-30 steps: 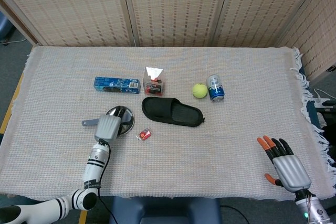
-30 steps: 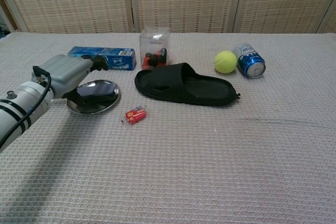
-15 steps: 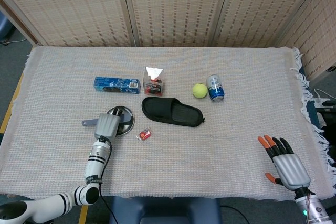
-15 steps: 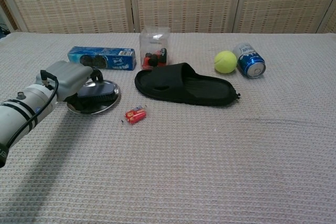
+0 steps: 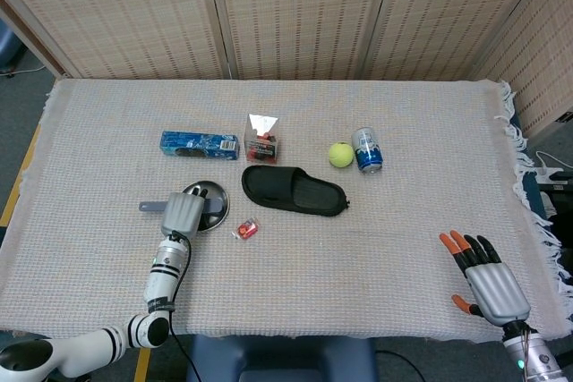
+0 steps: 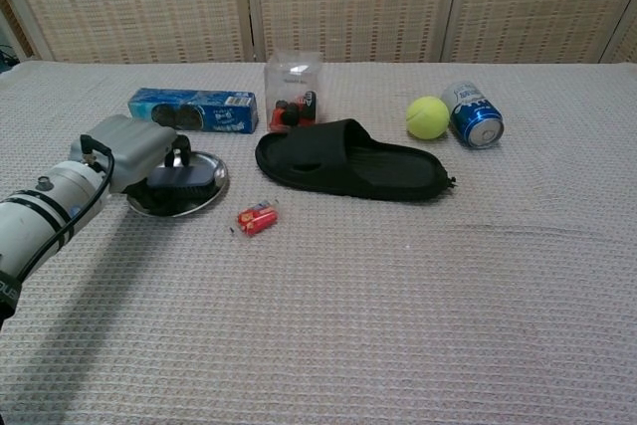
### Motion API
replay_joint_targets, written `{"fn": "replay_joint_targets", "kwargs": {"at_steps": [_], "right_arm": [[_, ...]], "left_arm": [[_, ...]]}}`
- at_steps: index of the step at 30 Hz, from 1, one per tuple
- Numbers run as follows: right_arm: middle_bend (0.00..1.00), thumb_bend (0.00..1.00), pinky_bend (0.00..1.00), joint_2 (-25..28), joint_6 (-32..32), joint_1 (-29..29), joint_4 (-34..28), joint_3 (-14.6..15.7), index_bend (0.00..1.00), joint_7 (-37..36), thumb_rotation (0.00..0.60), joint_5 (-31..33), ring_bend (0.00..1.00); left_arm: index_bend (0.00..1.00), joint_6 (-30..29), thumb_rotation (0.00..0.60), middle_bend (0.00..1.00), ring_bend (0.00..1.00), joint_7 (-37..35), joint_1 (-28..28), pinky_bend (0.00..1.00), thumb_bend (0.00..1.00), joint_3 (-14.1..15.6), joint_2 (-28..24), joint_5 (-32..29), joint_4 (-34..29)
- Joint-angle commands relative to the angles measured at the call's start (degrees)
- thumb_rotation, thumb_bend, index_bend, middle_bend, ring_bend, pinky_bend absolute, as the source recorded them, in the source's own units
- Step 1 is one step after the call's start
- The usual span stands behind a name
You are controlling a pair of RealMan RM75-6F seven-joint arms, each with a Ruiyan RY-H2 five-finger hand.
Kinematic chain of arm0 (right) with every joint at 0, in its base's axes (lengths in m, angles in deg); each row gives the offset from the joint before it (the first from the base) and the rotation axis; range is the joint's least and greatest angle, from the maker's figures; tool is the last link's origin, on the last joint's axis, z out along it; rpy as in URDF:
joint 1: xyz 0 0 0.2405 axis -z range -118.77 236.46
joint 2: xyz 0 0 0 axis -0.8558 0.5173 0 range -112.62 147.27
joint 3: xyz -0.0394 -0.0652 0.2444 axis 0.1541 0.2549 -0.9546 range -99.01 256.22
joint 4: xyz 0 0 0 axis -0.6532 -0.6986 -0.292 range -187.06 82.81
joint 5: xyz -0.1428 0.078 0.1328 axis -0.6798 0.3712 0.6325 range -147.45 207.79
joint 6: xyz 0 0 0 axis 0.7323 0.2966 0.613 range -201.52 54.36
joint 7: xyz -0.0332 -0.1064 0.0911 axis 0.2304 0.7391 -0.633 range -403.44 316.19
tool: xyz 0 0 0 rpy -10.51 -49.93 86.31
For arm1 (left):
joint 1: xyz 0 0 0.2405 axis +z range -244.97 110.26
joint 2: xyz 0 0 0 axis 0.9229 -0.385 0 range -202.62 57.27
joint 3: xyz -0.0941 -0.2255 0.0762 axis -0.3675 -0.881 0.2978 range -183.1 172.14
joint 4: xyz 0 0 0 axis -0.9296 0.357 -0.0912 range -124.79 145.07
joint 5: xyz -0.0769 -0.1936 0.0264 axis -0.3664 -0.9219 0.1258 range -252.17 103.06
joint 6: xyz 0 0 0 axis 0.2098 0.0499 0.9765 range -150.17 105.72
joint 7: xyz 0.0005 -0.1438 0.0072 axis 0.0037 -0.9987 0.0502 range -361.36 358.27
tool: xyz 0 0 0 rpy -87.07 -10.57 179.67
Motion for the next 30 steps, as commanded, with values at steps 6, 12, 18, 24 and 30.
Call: {"fn": "replay_joint_targets", "kwargs": {"at_steps": [6,12,18,24,30], "right_arm": [[0.00,0.11,0.00,-0.1,0.3,-0.2,0.0,0.1,0.00,0.1,0.600,0.0,0.00],[0.00,0.11,0.00,-0.4,0.2,-0.3,0.3,0.2,0.00,0.0,0.600,-0.3,0.00],[0.00,0.13,0.00,-3.1,2.6,-3.9,2.5,-2.4,0.00,-1.8,0.600,-1.1,0.00],[0.00,0.34,0.00,-8.3,15.0,-15.1,6.2,-8.6,0.00,-1.4,0.600,2.2,0.00],[0.00,0.56,0.00,-17.0,26.4,-25.4,13.2,-12.6,0.00,1.8,0.600,7.2,0.00]], "left_arm": [[0.42,-1.9,0.600,0.48,0.78,-1.4,-0.3,1.00,0.38,1.0,0.1,2.2,0.7],[0.51,-2.9,0.600,0.58,0.78,-2.2,-0.1,1.00,0.38,1.6,0.0,3.3,1.1],[0.54,-3.8,0.600,0.62,0.78,-1.4,0.1,1.00,0.39,2.0,-2.2,4.2,-2.9],[0.54,-4.5,0.600,0.62,0.78,1.6,-1.0,1.00,0.39,0.6,-3.8,3.6,-7.3],[0.54,-3.4,0.600,0.61,0.78,4.0,-4.2,1.00,0.39,-1.5,-3.7,2.8,-7.3]]}}
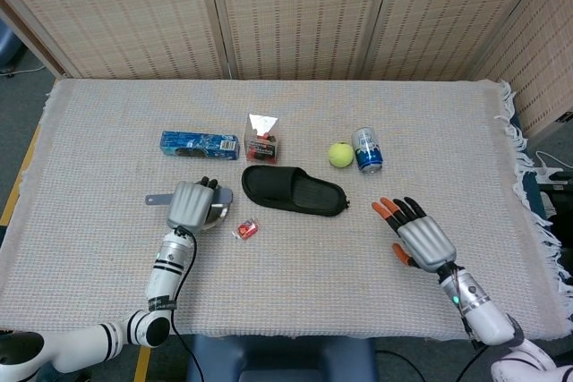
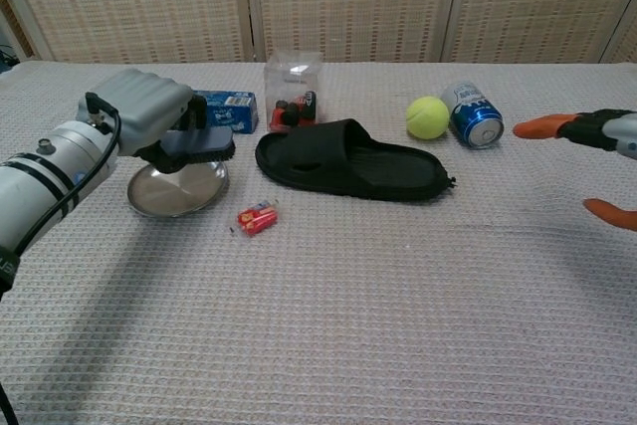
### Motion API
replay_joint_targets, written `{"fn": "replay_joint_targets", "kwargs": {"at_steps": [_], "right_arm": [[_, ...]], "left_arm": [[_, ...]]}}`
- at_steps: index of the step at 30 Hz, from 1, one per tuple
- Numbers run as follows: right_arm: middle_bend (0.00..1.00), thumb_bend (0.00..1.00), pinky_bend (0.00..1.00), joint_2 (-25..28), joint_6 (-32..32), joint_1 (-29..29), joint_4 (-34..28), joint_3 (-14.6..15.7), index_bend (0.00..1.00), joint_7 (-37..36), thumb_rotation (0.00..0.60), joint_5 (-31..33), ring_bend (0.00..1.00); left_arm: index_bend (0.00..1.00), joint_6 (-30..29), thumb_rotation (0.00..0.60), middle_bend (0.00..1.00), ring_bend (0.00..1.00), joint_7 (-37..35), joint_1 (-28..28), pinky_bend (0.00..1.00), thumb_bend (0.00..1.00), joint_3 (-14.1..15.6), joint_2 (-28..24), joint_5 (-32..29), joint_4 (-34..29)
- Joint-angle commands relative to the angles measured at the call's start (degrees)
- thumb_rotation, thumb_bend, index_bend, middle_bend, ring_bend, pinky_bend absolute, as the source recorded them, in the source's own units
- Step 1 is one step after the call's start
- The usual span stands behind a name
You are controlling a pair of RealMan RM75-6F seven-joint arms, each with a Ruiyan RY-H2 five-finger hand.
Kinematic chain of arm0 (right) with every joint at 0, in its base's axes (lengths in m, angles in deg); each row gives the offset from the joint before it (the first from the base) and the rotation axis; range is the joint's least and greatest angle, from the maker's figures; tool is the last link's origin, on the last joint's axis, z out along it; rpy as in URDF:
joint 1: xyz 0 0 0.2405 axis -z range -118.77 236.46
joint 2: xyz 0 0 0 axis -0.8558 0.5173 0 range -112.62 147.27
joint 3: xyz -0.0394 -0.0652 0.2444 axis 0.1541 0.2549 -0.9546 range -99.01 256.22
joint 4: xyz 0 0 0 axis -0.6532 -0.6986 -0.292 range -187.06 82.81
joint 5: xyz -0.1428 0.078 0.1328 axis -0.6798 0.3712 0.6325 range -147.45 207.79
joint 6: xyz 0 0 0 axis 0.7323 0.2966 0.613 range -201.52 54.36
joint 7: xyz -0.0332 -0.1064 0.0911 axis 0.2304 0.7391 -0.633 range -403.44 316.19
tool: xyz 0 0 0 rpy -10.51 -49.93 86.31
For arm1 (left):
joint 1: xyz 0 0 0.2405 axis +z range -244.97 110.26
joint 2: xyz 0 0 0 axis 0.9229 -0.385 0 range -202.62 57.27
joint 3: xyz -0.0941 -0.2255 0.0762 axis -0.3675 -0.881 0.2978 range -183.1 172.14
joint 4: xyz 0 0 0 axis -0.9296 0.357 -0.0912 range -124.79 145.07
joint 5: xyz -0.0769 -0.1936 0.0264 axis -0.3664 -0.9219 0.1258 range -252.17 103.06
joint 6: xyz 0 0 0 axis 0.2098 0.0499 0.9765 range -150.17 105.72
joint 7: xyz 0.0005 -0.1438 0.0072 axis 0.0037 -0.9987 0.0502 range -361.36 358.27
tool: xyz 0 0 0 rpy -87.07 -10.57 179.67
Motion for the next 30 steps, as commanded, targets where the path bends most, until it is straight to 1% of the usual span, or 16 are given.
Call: {"fn": "replay_joint_targets", "kwargs": {"at_steps": [1,2,5,9,10,14,16,23,30], "right_arm": [[0.00,0.58,0.00,-7.4,7.9,-7.7,6.2,-3.6,0.00,3.2,0.600,4.4,0.00],[0.00,0.61,0.00,-9.3,9.3,-9.3,7.7,-4.0,0.00,4.7,0.600,5.3,0.00],[0.00,0.61,0.00,-13.6,11.6,-12.5,10.8,-4.7,0.00,8.9,0.600,8.1,0.00],[0.00,0.64,0.00,-16.8,13.9,-15.2,12.8,-5.6,0.00,13.0,0.600,13.4,0.00],[0.00,0.66,0.00,-17.1,14.4,-15.7,13.0,-5.6,0.00,13.8,0.600,14.5,0.00],[0.00,0.81,0.00,-17.8,16.4,-18.0,14.0,-4.1,0.00,18.8,0.600,18.4,0.00],[0.00,0.84,0.00,-17.7,16.9,-18.8,13.8,-3.3,0.00,20.8,0.600,20.2,0.00],[0.00,0.86,0.00,-16.8,17.5,-20.8,12.5,-1.1,0.00,24.3,0.600,25.4,0.00],[0.00,0.86,0.00,-16.6,16.8,-22.3,11.8,0.4,0.00,24.8,0.600,27.6,0.00]], "left_arm": [[0.54,0.7,0.600,0.61,0.78,0.6,-1.8,1.00,0.39,-1.0,0.2,0.1,0.8],[0.54,1.0,0.600,0.61,0.78,0.5,-2.5,1.00,0.39,-1.4,0.4,0.0,1.3],[0.54,1.8,0.600,0.61,0.78,0.1,-3.9,1.00,0.39,-2.1,1.0,-0.2,2.3],[0.54,2.9,0.600,0.61,0.78,-0.4,-5.3,1.00,0.39,-2.6,2.0,-0.9,3.8],[0.54,3.1,0.600,0.61,0.78,-0.5,-5.6,1.00,0.39,-2.7,2.2,-1.0,4.2],[0.54,4.1,0.600,0.61,0.78,-1.0,-7.2,1.00,0.39,-3.3,3.6,-1.8,6.3],[0.54,4.2,0.600,0.61,0.78,-1.4,-7.9,1.00,0.39,-3.3,4.3,-1.7,7.6],[0.53,4.8,0.600,0.61,0.78,-3.1,-9.7,1.00,0.39,-3.2,7.3,-1.7,11.5],[0.52,5.7,0.600,0.59,0.78,-4.8,-12.7,1.00,0.39,-3.2,12.0,-0.5,17.4]]}}
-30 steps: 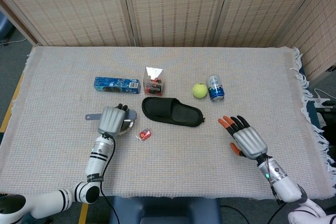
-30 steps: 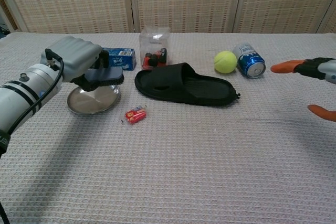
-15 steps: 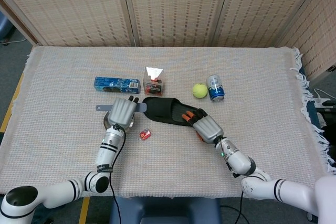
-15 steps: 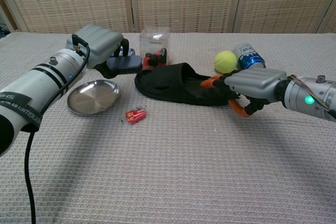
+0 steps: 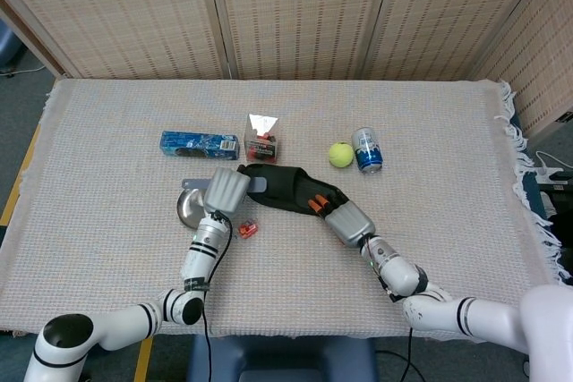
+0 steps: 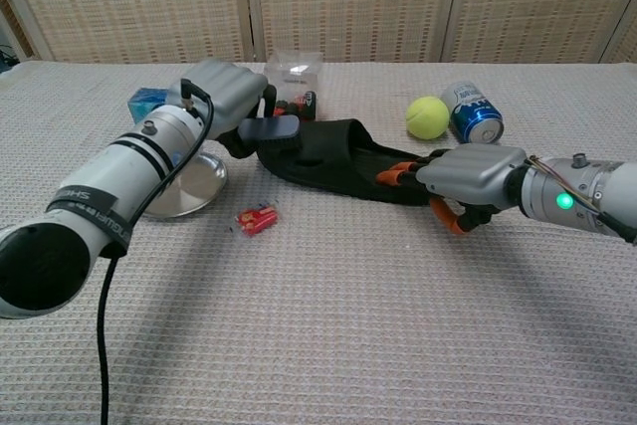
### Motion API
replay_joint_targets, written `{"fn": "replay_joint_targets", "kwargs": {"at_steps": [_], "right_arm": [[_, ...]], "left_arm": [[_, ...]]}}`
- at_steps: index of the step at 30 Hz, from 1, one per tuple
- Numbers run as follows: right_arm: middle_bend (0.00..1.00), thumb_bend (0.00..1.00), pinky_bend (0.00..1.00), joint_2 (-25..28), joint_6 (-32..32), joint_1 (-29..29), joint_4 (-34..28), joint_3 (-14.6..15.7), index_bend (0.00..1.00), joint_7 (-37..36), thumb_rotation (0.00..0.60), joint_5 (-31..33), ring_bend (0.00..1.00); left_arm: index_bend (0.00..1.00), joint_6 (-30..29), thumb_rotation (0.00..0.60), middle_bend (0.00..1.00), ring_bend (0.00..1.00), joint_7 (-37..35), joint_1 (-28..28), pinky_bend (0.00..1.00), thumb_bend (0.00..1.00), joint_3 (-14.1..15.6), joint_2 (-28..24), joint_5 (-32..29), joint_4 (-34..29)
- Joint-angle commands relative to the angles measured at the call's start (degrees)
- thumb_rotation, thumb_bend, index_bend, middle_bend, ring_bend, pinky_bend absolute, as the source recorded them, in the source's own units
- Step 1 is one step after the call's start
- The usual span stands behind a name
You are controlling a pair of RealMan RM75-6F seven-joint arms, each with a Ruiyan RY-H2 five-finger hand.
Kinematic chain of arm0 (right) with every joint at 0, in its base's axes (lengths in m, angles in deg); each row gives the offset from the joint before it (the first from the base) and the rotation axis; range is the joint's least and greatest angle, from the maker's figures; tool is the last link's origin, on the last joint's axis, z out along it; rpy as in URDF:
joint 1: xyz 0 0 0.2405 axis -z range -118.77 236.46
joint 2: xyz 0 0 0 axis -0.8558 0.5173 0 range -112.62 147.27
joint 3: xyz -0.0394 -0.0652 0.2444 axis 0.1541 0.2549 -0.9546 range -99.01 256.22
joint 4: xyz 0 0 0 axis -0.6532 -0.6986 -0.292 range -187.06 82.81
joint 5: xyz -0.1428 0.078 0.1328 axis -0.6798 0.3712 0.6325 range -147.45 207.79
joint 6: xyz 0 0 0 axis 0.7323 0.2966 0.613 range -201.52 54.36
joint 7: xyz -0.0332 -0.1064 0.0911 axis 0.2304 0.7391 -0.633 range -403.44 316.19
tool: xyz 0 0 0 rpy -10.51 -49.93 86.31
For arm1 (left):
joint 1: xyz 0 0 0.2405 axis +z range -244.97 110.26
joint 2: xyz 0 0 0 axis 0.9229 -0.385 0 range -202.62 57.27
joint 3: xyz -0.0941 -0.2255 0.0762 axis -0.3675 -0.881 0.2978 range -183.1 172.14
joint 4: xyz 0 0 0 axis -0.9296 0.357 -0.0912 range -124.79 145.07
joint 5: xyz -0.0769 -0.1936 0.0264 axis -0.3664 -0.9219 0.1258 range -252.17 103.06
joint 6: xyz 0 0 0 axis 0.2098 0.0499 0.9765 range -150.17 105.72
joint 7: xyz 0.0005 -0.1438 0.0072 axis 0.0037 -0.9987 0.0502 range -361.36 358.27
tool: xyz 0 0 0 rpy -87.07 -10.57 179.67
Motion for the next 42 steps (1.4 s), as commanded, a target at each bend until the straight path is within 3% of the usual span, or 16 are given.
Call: {"fn": "replay_joint_targets", "kwargs": {"at_steps": [1,15,29,35,42], "right_arm": [[0.00,0.86,0.00,0.1,-0.4,-0.4,-0.1,0.5,0.00,0.1,0.600,0.4,0.00],[0.00,0.86,0.00,0.4,-1.1,-2.0,0.8,2.5,0.00,-1.9,0.600,1.8,0.00],[0.00,0.86,0.00,0.2,-1.0,-2.5,2.7,3.8,0.00,-5.5,0.600,0.4,0.00],[0.00,0.86,0.00,0.4,-1.3,-2.7,2.6,4.1,0.00,-5.9,0.600,0.2,0.00],[0.00,0.86,0.00,0.6,-1.7,-2.9,2.1,4.4,0.00,-6.0,0.600,0.5,0.00]], "left_arm": [[0.52,0.3,0.600,0.59,0.78,-1.2,-1.8,1.00,0.39,-0.1,2.6,1.0,3.2],[0.53,-4.1,0.600,0.59,0.78,-7.1,-5.1,1.00,0.39,-0.1,10.6,6.6,14.2],[0.53,-1.6,0.600,0.59,0.78,-6.6,-5.2,1.00,0.39,-0.9,13.8,5.8,24.2],[0.53,-1.7,0.600,0.59,0.78,-6.7,-5.2,1.00,0.39,-1.0,13.9,6.1,24.9],[0.53,-3.7,0.600,0.59,0.78,-7.1,-5.2,1.00,0.39,-0.3,13.7,8.1,21.0]]}}
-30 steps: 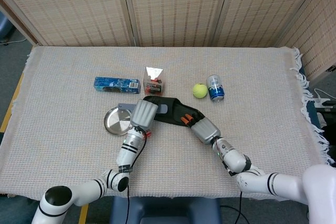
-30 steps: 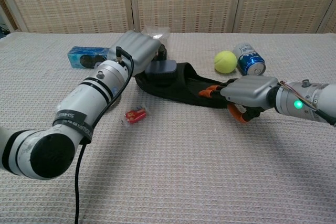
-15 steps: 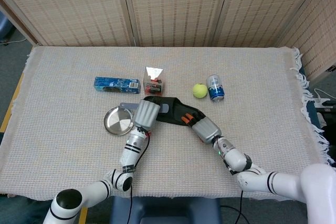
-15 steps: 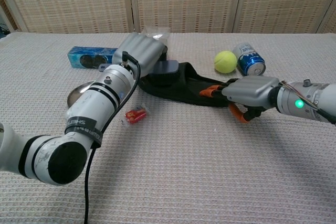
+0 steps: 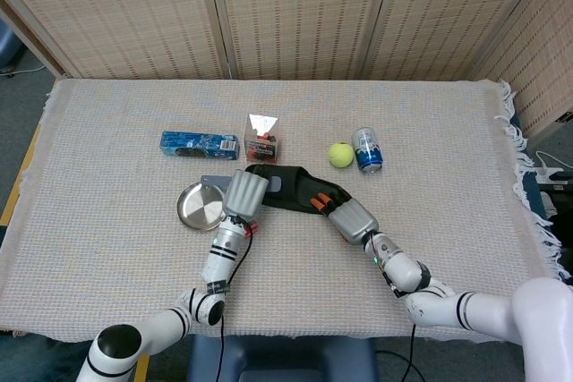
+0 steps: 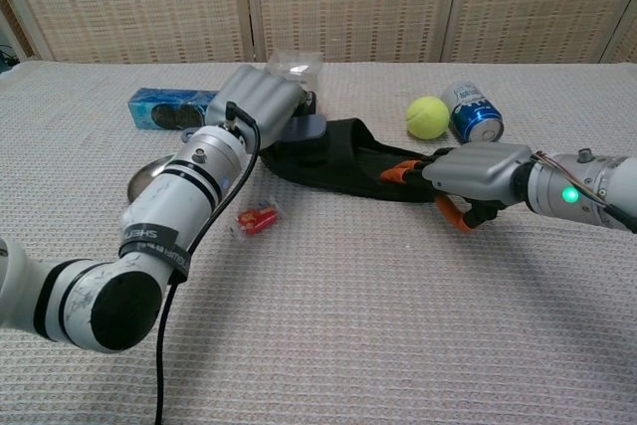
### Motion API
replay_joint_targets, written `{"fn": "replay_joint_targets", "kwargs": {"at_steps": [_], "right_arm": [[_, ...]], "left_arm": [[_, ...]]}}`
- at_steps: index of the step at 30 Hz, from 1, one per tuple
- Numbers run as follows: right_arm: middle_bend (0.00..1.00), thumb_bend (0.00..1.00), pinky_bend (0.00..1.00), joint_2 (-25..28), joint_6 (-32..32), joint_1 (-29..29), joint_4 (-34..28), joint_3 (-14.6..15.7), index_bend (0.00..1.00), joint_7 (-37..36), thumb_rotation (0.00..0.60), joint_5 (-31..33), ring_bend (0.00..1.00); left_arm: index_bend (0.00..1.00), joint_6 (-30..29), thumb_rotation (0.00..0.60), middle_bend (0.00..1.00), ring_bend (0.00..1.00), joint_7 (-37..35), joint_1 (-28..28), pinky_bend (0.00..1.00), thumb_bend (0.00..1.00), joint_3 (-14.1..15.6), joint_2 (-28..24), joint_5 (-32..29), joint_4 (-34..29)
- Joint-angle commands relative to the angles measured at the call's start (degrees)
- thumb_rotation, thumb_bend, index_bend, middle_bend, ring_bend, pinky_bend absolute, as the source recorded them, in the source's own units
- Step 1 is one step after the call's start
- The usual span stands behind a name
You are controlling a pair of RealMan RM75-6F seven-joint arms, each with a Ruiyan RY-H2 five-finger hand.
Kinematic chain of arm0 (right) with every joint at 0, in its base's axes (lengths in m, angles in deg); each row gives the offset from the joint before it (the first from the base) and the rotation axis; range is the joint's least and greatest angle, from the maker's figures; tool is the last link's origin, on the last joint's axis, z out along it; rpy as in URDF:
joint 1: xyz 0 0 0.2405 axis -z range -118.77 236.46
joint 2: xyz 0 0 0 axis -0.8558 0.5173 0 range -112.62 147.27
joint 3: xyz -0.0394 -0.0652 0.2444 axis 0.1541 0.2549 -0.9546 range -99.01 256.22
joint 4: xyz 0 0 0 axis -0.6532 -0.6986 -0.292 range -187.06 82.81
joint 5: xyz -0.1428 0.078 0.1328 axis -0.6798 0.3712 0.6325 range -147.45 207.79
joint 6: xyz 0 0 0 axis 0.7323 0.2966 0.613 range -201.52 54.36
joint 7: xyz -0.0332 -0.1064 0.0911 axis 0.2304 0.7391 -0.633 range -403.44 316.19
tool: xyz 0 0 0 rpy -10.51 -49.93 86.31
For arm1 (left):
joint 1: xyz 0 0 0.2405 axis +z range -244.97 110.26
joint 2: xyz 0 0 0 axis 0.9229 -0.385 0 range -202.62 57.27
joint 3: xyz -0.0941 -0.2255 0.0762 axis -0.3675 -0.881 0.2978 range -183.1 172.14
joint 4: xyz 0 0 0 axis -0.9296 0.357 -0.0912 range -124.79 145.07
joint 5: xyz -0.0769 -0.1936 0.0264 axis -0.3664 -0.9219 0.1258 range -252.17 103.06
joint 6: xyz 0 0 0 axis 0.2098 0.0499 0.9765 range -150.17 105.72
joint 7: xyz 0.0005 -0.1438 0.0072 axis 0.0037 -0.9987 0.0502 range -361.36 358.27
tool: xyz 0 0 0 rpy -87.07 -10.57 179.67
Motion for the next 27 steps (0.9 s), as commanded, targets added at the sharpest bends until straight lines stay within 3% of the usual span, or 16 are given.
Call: {"fn": "replay_joint_targets", "kwargs": {"at_steps": [1,18,22,27], "right_arm": [[0.00,0.86,0.00,0.1,-0.1,0.0,-0.2,0.1,0.00,0.0,0.600,0.1,0.00],[0.00,0.86,0.00,1.4,-1.1,-0.7,-2.2,0.6,0.00,0.6,0.600,1.3,0.00],[0.00,0.86,0.00,1.8,-1.5,-0.8,-2.8,0.6,0.00,0.9,0.600,2.0,0.00],[0.00,0.86,0.00,3.6,-4.3,0.4,-6.3,0.0,0.00,-0.8,0.600,1.2,0.00]], "left_arm": [[0.53,-0.8,0.600,0.59,0.78,0.0,-0.2,1.00,0.39,0.4,0.1,1.0,-1.5],[0.53,1.6,0.600,0.59,0.78,4.5,-0.5,1.00,0.39,-1.3,1.6,-0.9,3.7],[0.53,1.5,0.600,0.60,0.78,6.8,-0.1,1.00,0.39,-1.5,1.0,-1.4,2.5],[0.53,-1.4,0.600,0.60,0.78,8.6,2.1,1.00,0.39,0.0,-1.7,-0.1,-4.4]]}}
